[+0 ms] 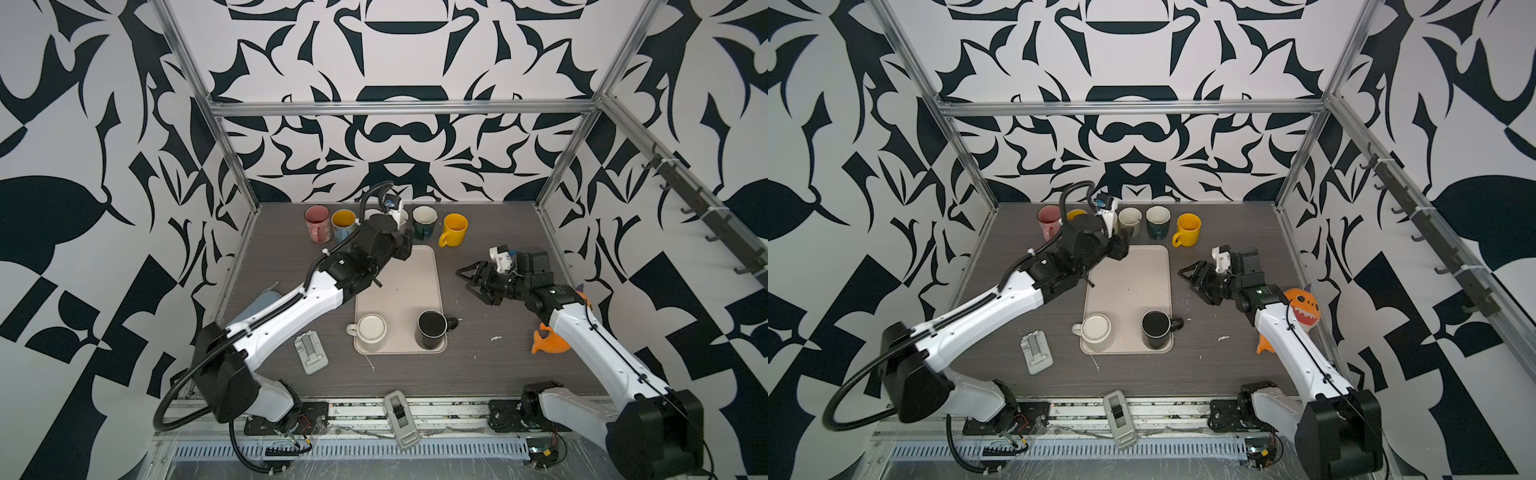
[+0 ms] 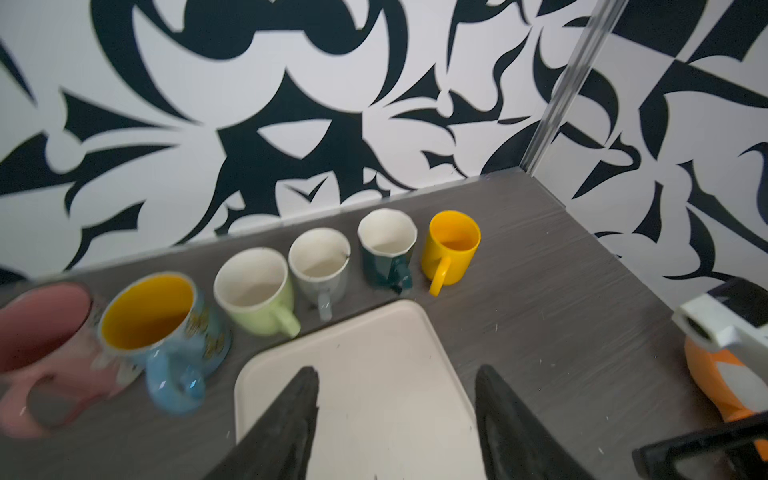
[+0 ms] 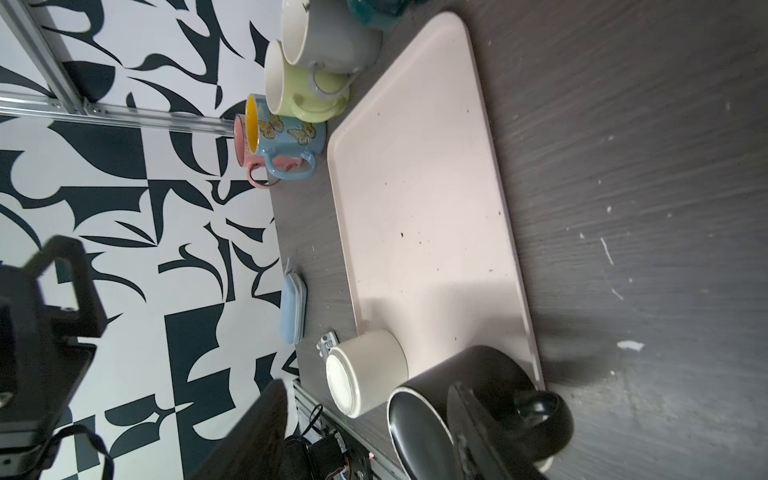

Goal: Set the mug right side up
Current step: 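Withdraw the left gripper while the right gripper moves toward the black mug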

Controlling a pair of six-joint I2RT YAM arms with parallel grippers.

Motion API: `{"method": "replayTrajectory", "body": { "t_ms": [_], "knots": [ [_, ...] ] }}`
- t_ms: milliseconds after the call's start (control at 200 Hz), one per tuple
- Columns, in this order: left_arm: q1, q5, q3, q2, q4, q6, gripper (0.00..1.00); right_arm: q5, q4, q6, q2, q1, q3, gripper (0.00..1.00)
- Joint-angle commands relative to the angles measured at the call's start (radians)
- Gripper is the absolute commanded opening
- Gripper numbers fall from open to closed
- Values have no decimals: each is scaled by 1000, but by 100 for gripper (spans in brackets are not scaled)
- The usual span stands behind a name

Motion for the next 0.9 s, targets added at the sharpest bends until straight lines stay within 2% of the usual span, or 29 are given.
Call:
{"method": "replayTrajectory", "body": {
  "t_ms": [0, 100, 250, 555, 895],
  "knots": [
    [31, -17, -112, -101, -114, -118, 63, 31, -116, 40, -36, 46, 40, 63],
    [44, -39, -178, -194, -107, -152, 63, 58, -188, 74, -49, 89, 35, 61],
    [50, -56, -220, -240, -108, -165, 63, 101, -220, 158, -94, 111, -15, 59],
    [58, -57, -222, -217, -117, -186, 64, 166, -152, 333, -162, 125, -156, 58],
    [66, -39, -204, -181, -122, -197, 64, 146, -55, 387, -107, 128, -205, 58]
  ]
}}
